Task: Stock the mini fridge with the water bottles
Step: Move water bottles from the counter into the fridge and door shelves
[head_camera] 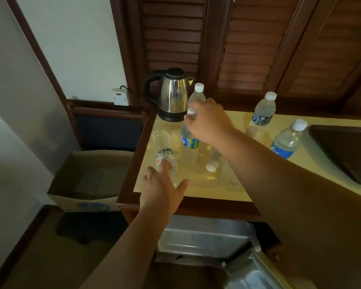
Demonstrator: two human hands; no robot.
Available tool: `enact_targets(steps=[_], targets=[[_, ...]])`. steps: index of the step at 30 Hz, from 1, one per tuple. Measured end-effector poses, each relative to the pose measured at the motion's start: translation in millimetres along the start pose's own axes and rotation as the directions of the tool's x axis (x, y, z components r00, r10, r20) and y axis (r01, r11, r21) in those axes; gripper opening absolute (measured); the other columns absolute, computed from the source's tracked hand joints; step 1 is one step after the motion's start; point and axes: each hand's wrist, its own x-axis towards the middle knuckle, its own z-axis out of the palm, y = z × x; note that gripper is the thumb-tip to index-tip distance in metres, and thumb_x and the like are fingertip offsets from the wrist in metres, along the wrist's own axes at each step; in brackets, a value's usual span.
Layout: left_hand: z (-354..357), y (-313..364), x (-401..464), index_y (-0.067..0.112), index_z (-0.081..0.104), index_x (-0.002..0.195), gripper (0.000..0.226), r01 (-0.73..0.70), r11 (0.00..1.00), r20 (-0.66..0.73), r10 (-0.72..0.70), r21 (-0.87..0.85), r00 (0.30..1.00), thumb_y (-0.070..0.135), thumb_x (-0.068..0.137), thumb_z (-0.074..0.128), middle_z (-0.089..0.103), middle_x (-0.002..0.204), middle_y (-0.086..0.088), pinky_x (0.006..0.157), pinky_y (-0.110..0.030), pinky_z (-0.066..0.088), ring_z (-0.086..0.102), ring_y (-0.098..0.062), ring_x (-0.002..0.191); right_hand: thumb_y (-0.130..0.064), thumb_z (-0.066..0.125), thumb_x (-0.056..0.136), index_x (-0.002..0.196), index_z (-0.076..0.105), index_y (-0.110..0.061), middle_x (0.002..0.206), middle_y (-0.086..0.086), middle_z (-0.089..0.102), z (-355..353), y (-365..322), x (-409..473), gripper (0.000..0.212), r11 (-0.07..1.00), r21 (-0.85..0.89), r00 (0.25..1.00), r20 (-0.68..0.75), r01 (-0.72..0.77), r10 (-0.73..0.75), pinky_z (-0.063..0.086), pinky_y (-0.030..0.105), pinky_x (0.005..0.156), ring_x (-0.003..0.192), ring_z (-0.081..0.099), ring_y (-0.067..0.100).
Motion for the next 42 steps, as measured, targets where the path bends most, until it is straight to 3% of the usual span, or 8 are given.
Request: enact_targets(steps=[5,8,12,19,28,32,36,42], targets=[[5.3,-10.0,7.2,0.031,0.039,0.129,0.042,0.032,0.987,-0.036,-0.039,-0.157,0.999,0.041,0.097,0.064,0.043,0.111,-0.001,0.067,-0.028,0.059,0.057,-0.013,0.08,-0.039,0.062,0.099,0.128,0.06,-0.026,0.113,0.009,0.053,17.9,6.1,-13.3,0.032,0.994,0.108,0.994,-0.109,-0.016,0.028,0.045,0.033,0.076,0.093,0.058,0.028],[3.4,-18.3,1.7,0.027,0.045,0.127,0.033,0.056,0.979,-0.073,-0.072,-0.197,0.995,0.034,0.099,0.062,0.051,0.113,-0.002,0.055,-0.015,0.045,0.051,-0.004,0.073,-0.034,0.068,0.098,0.121,0.062,-0.015,0.109,0.006,0.052,16.0,6.1,-35.5,0.03,0.995,0.095,0.981,-0.194,0.026,-0.007,0.042,0.032,0.074,0.087,0.055,0.023],[-5.3,-36.7,-19.7,0.022,0.056,0.129,0.037,0.052,0.98,-0.183,-0.088,-0.192,0.979,0.031,0.095,0.067,0.068,0.114,-0.003,0.068,-0.029,0.061,0.067,-0.014,0.091,-0.028,0.069,0.097,0.119,0.066,-0.012,0.109,0.005,0.055,1.7,8.2,-77.1,0.027,0.991,0.098,0.97,-0.232,0.092,-0.067,0.041,0.031,0.074,0.085,0.054,0.021],[-48.5,-41.9,-102.4,0.011,0.069,0.127,0.035,-0.265,0.964,-0.491,0.219,-0.024,0.843,0.02,0.093,0.07,0.069,0.122,-0.009,0.08,-0.035,0.06,0.065,-0.022,0.111,-0.033,0.073,0.094,0.112,0.07,-0.017,0.1,0.001,0.058,-37.9,27.3,-176.6,0.025,0.957,0.206,0.94,-0.314,0.203,-0.132,0.048,0.029,0.069,0.079,0.058,0.018],[-67.8,-28.7,-200.6,0.002,0.071,0.123,0.028,-0.47,0.846,-0.503,0.529,0.251,0.684,0.013,0.098,0.069,0.072,0.118,-0.014,0.089,-0.035,0.05,0.059,-0.019,0.107,-0.034,0.075,0.092,0.112,0.07,-0.021,0.097,-0.005,0.055,-20.6,83.1,-304.7,0.025,0.947,0.297,0.989,-0.117,0.124,-0.093,0.042,0.014,0.07,0.076,0.055,0.008],[-39.3,-41.7,-227.8,0.006,0.072,0.122,0.029,-0.492,0.853,-0.395,0.518,0.175,0.759,0.014,0.095,0.072,0.075,0.11,-0.006,0.089,-0.032,0.052,0.056,-0.001,0.1,-0.028,0.077,0.091,0.114,0.07,-0.02,0.104,-0.003,0.054,6.8,103.6,-343.2,0.025,0.947,0.321,1.0,0.005,0.01,-0.013,0.05,0.028,0.072,0.081,0.058,0.013],[17.0,-69.8,-248.6,0.013,0.073,0.119,0.029,-0.402,0.912,-0.184,0.41,0.082,0.893,0.018,0.09,0.074,0.073,0.095,0.002,0.073,-0.03,0.057,0.063,-0.013,0.087,-0.029,0.074,0.093,0.111,0.067,-0.025,0.109,-0.005,0.054,38.4,115.7,-373.2,0.02,0.926,0.353,0.99,0.099,-0.134,0.105,0.055,0.029,0.077,0.084,0.06,0.009],[99.1,-117.8,-267.8,0.015,0.074,0.119,0.031,-0.304,0.953,-0.043,0.304,0.011,0.952,0.02,0.089,0.074,0.075,0.099,0.004,0.07,-0.024,0.055,0.065,-0.015,0.092,-0.028,0.073,0.093,0.11,0.066,-0.025,0.111,-0.008,0.056,111.9,135.9,-401.8,0.018,0.908,0.332,0.961,0.187,-0.255,0.202,0.059,0.029,0.083,0.101,0.061,0.013]])
